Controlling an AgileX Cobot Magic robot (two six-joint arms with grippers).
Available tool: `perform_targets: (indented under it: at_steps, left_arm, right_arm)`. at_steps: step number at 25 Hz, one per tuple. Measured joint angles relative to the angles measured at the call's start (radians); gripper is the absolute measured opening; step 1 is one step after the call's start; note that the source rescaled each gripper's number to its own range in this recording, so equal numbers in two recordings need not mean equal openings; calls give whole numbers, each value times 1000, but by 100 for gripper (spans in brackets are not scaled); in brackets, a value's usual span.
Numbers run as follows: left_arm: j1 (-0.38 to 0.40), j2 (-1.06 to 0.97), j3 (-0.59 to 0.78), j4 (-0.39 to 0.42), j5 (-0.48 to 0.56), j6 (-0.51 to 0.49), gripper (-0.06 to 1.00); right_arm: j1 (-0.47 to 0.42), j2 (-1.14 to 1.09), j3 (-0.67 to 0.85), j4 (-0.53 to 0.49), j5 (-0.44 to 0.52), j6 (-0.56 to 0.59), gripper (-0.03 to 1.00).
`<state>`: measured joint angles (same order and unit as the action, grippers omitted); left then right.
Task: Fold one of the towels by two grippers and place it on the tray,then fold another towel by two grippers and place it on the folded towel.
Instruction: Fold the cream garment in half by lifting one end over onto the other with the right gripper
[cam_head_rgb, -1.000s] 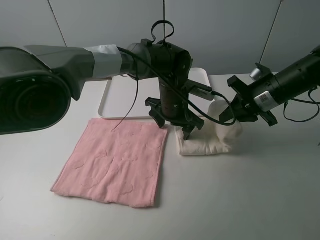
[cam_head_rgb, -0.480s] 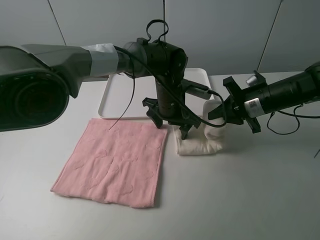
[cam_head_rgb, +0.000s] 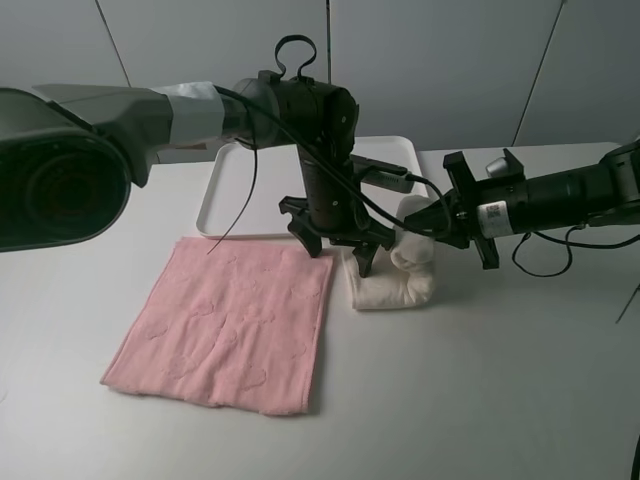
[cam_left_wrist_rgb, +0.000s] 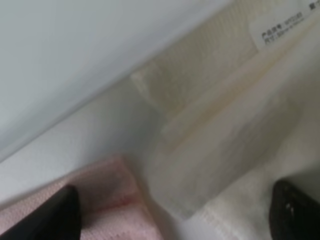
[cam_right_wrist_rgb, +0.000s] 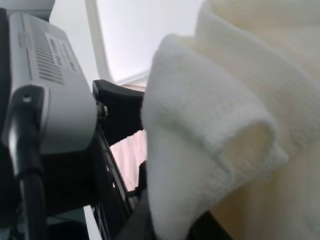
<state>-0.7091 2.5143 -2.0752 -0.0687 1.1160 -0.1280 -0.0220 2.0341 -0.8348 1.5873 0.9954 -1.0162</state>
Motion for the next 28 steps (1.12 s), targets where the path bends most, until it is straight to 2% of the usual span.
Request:
perform_targets:
  at_steps: [8,15,21,23,28]
  left_arm:
    - [23,-2,-11,-21,9,25,98]
    - [68,-12,-163,-12,75,42,98]
    - [90,-42,-192,-10,94,64,98]
    - [93,-45,-192,-10,99,78,98]
    - [109,-45,-192,-35,101,92,98]
  right_arm:
    - [0,4,0,0,2,-20,5]
    - [0,4,0,-9,5,-29,5]
    - [20,4,0,-35,-24,-38,7]
    - [51,4,0,-27,-57,-38,17]
    - [142,4,0,7,-101,-58,55]
